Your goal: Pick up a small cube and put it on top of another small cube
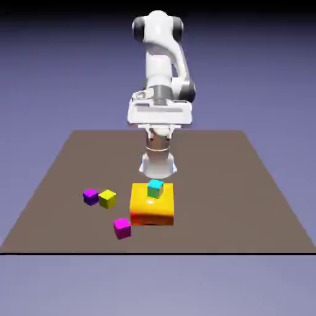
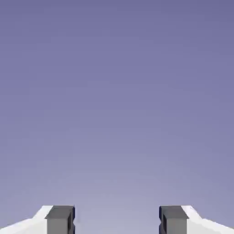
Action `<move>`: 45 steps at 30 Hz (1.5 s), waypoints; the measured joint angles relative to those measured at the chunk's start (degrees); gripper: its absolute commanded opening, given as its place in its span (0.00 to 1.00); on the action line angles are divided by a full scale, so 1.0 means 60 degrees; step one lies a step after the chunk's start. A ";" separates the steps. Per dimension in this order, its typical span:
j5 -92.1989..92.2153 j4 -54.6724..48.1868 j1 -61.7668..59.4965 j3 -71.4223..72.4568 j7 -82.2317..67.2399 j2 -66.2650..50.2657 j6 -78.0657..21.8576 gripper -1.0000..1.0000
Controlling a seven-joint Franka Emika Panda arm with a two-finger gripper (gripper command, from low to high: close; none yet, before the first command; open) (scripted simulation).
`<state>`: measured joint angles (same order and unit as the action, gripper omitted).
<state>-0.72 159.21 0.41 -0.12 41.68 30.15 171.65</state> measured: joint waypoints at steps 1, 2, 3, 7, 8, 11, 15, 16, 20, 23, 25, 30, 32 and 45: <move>-0.0100 -0.0247 -0.0038 -0.0016 -0.0108 -0.0346 -0.0326 0.50; -0.0199 -0.0495 -0.0076 -0.0032 -0.0215 -0.0692 -0.0652 0.50; -0.0298 -0.0742 -0.0114 -0.0048 -0.0323 -0.1038 -0.0978 0.50; -0.0696 -0.1731 -0.0266 -0.0113 -0.0753 -0.2423 -0.2282 0.50; -0.0796 -0.1978 -0.0304 -0.0129 -0.0860 -0.2769 -0.2608 0.50; -0.1094 -0.2720 -0.0416 -0.0177 -0.1183 -0.3807 -0.3586 0.50; -0.1492 -0.3709 -0.0588 -0.0242 -0.1613 -0.5191 -0.4890 0.50; -0.1592 -0.3957 -0.0623 -0.0258 -0.1721 -0.5537 -0.5216 0.50; -0.1990 -0.4946 -0.0758 -0.0323 -0.2151 -0.6922 -0.6520 0.50; -0.2288 -0.5688 -0.0872 -0.0371 -0.2473 -0.7960 -0.7499 0.50; -0.2487 -0.6182 -0.0948 -0.0403 -0.2688 -0.8652 -0.8151 0.50; -0.2851 -0.6725 -0.1098 -0.0497 -0.2918 -0.9886 -0.8643 0.50; -0.3026 -0.6436 -0.1186 -0.0594 -0.2778 -1.0431 -0.7813 0.50; -0.1394 -0.5554 -0.0705 -0.0355 -0.1320 -0.7346 -1.0252 0.00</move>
<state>-9.08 125.89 -3.82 -2.25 33.76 -13.92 110.14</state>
